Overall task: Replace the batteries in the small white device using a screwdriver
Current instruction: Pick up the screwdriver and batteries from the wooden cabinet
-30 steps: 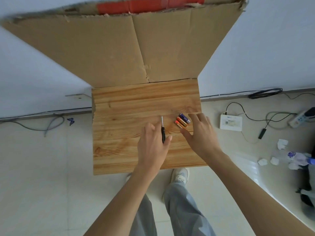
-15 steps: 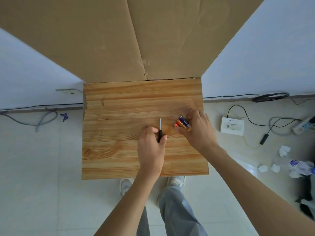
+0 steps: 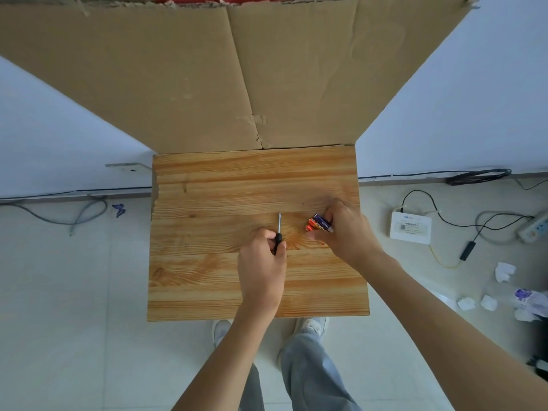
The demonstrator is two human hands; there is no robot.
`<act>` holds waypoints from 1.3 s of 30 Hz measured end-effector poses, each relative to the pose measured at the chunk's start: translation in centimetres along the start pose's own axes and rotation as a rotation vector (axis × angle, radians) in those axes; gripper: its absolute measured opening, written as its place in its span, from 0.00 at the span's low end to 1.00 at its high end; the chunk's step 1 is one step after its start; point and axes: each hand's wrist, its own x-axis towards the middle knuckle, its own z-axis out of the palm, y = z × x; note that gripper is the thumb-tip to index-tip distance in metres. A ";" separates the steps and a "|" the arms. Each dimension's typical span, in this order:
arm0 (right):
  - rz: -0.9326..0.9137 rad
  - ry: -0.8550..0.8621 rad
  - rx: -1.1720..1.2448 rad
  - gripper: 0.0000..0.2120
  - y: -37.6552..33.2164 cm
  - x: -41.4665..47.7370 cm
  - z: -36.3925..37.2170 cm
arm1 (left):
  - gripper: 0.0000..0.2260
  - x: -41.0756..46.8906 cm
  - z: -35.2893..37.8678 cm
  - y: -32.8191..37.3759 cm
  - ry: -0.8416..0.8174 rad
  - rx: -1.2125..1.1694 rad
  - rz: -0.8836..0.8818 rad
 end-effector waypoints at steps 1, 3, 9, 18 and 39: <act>0.000 -0.007 -0.001 0.26 0.0 0.2 -0.1 | 0.04 0.1 -0.1 -0.1 -0.003 0.000 0.000; -0.003 -0.027 -0.016 0.25 0.0 0.4 -0.1 | 0.04 0.2 -0.3 -0.2 -0.007 -0.016 -0.003; -0.062 -0.052 -0.062 0.23 -0.6 0.1 0.0 | 0.05 0.7 -0.8 -0.6 -0.007 -0.039 0.006; -0.113 -0.066 -0.183 0.24 -1.1 0.0 -0.3 | 0.05 1.1 -1.6 -1.2 -0.009 -0.048 0.011; -0.208 -0.010 -0.097 0.12 -1.2 -2.0 0.3 | 0.05 0.9 -3.5 -1.1 -0.020 -0.118 -0.013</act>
